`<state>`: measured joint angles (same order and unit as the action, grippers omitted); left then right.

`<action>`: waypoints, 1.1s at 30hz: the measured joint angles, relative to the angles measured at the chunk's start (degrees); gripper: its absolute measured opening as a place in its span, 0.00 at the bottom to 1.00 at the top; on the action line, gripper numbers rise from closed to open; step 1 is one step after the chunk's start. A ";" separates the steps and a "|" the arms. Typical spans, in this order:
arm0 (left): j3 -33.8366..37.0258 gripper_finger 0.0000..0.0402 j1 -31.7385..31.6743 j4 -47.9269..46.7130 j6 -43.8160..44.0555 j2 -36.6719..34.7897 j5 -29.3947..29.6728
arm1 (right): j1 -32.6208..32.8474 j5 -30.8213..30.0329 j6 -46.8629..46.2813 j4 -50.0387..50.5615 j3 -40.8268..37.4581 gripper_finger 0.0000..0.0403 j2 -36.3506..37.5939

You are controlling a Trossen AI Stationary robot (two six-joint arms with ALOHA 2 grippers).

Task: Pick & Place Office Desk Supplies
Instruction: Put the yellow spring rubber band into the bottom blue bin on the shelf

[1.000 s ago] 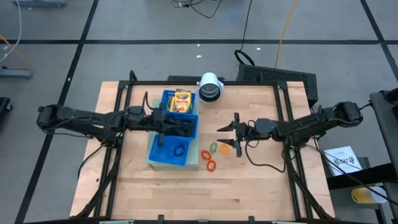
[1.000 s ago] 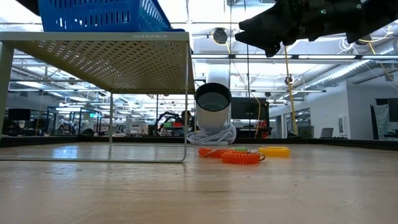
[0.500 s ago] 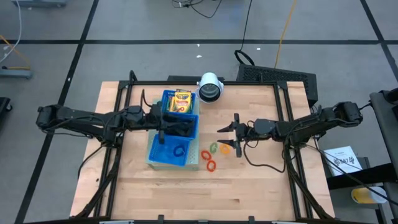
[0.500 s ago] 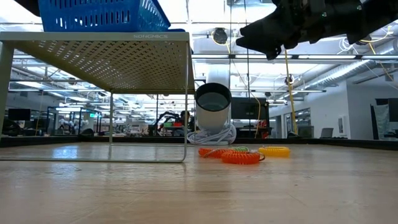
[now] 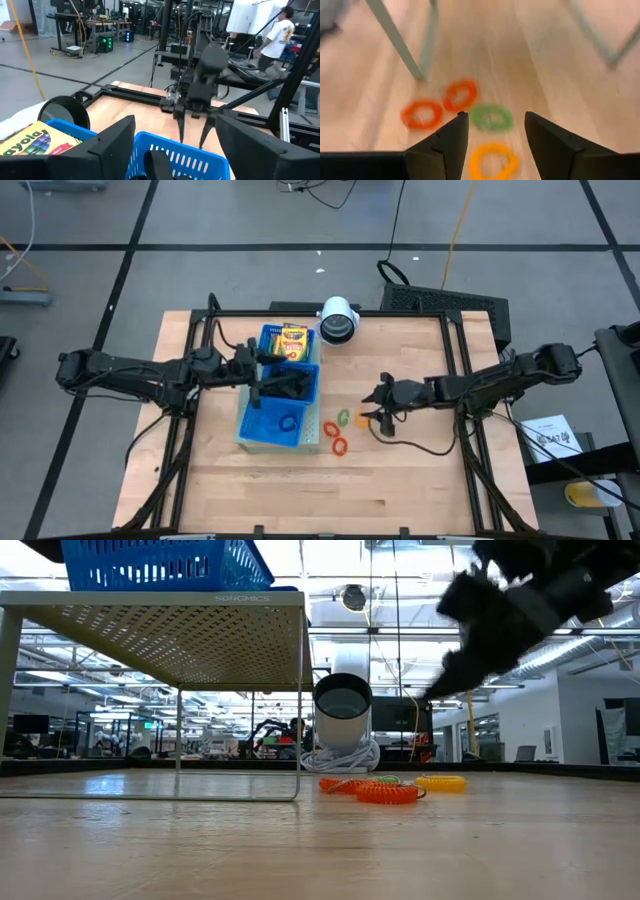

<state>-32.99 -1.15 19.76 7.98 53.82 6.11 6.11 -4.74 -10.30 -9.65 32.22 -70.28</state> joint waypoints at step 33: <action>0.07 0.63 -0.01 -0.63 -1.72 0.55 2.98 | 0.44 -9.23 -0.29 -12.31 -5.02 0.04 -22.84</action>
<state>-32.93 -1.16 19.14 6.26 54.37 9.09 6.55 -13.98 -10.58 -21.96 27.20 -93.12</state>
